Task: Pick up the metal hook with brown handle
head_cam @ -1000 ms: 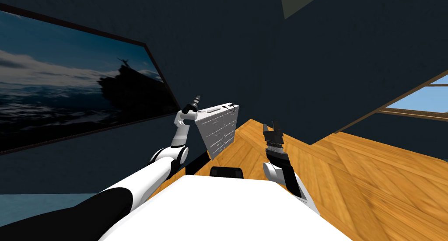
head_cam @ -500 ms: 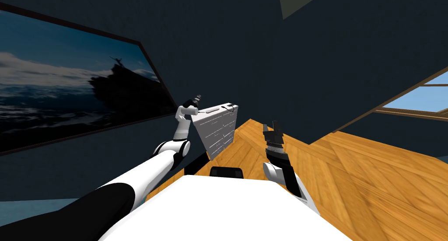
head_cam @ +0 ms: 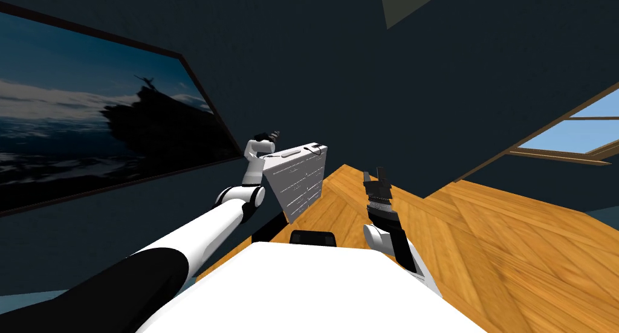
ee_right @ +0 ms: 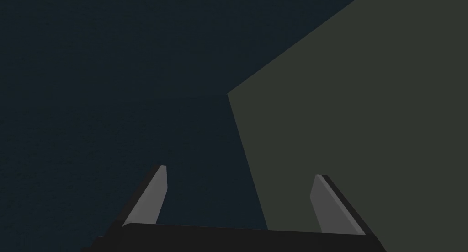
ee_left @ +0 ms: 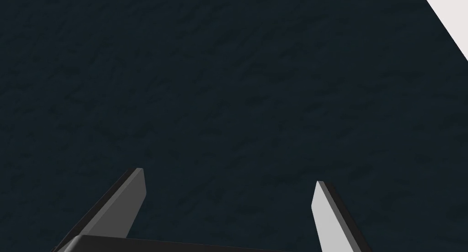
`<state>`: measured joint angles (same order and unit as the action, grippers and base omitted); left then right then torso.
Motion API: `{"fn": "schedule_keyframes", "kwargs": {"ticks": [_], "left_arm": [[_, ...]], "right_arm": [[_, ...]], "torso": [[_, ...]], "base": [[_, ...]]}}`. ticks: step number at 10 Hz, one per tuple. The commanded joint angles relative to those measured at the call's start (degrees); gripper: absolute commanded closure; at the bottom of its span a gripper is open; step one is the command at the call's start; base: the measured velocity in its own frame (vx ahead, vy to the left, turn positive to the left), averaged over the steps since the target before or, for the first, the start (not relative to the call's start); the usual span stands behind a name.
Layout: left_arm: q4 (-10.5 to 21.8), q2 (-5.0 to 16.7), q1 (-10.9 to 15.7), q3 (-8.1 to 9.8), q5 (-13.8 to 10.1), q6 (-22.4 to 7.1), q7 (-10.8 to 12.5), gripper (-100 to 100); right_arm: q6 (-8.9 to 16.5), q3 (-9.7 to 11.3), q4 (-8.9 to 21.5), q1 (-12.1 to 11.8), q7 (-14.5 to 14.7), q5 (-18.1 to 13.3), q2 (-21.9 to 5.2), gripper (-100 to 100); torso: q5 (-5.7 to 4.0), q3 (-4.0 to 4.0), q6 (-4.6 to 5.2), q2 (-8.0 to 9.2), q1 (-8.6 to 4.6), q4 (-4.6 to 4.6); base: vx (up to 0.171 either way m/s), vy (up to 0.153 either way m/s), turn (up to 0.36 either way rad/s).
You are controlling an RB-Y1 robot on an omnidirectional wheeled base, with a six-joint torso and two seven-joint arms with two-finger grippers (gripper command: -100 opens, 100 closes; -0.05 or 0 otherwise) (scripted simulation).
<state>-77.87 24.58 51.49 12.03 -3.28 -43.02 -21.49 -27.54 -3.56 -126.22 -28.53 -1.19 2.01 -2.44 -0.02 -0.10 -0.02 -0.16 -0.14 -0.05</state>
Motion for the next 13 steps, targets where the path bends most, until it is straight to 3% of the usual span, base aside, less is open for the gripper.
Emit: {"fn": "schedule_keyframes", "kwargs": {"ticks": [1, 2, 4, 6, 7, 9, 10, 12, 13], "left_arm": [[1.29, 0.14, 1.65, 0.03, -0.17, -2.38, -0.24, -100], [3.59, 0.28, 3.84, 0.07, -0.68, -4.32, -1.4, -100], [5.62, 0.28, 5.98, 0.07, -0.68, -6.98, -1.4, -100], [9.45, 0.35, 9.89, 0.05, -1.17, -10.6, -2.53, -100], [10.01, 0.35, 10.19, 0.05, -1.17, -11.53, -2.53, -100], [14.4, 0.33, 14.27, -0.03, -1.63, -14.89, -3.61, -100], [14.4, 0.33, 14.27, -0.03, -1.63, -16.01, -3.61, -100], [18.12, 0.25, 18.16, -0.17, -2.07, -19.75, -4.64, -100], [18.78, 0.25, 18.16, -0.17, -2.07, -20.39, -4.64, -100]], "right_arm": [[0.0, 0.0, 0.0, 0.0, 0.0, 0.0, 0.0, 0], [0.0, 0.0, 0.0, 0.0, 0.0, 0.0, 0.0, 0], [0.0, 0.0, 0.0, 0.0, 0.0, 0.0, 0.0, 0], [0.0, 0.0, 0.0, 0.0, 0.0, 0.0, 0.0, 0], [0.0, 0.0, 0.0, 0.0, 0.0, 0.0, 0.0, 0], [0.0, 0.0, 0.0, 0.0, 0.0, 0.0, 0.0, 0], [0.0, 0.0, 0.0, 0.0, 0.0, 0.0, 0.0, 0], [0.0, 0.0, 0.0, 0.0, 0.0, 0.0, 0.0, 0], [0.0, 0.0, 0.0, 0.0, 0.0, 0.0, 0.0, 0]], "torso": [[0.0, 0.0, 0.0, 0.0, 0.0, 0.0], [0.01, 0.02, -0.01, 0.04, 0.04, 0.0], [0.0, -0.04, 0.01, -0.06, -0.02, -0.02], [0.0, 0.0, 0.01, 0.0, -0.02, 0.0], [-0.01, -0.01, 0.0, -0.01, -0.05, -0.01], [-0.01, -0.03, 0.01, -0.06, -0.04, -0.01], [0.0, -0.05, 0.0, -0.08, -0.02, -0.03], [0.0, -0.02, 0.01, -0.03, 0.0, -0.01], [0.0, -0.04, -0.01, -0.05, -0.03, -0.02]], "base": [[0.027, -0.012, 0.01], [0.059, -0.029, -0.045], [0.04, -0.021, -0.027], [0.044, -0.031, -0.054], [0.024, -0.016, 0.004], [0.067, -0.028, -0.049], [0.027, -0.007, -0.003], [0.059, -0.025, -0.055], [0.025, -0.014, 0.002]]}}
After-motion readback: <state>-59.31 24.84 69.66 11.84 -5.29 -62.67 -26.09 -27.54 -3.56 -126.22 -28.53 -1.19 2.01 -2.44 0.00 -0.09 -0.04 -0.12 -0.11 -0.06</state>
